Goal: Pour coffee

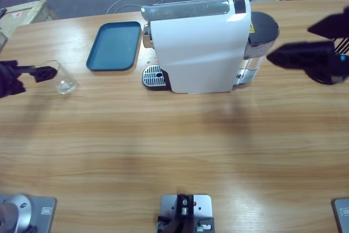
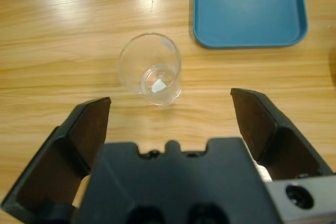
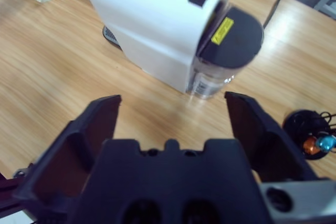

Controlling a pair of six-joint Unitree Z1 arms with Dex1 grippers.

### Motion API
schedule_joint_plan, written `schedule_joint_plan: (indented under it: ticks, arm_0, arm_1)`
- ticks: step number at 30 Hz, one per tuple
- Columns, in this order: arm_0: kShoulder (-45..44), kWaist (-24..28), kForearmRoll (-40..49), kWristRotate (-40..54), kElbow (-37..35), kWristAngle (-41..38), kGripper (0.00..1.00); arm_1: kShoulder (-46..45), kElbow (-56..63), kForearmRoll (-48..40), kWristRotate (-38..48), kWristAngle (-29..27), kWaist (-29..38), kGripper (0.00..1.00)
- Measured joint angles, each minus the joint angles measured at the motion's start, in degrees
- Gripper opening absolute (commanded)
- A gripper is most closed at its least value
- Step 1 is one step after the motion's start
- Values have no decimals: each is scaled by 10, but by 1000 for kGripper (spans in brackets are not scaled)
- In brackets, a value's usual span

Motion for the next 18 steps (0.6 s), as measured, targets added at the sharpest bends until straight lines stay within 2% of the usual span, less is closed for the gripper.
schedule_joint_plan:
  ticks: [8,12,18]
  arm_0:
    - [48,3,-67,-1,14,55,991]
    - [74,17,-96,-4,23,57,991]
    - [117,52,-190,-7,66,37,991]
  arm_1:
    - [-3,33,-1,23,-8,1,1000]
    - [-3,51,-4,32,-8,1,1000]
    - [-3,57,-8,39,-11,1,1000]
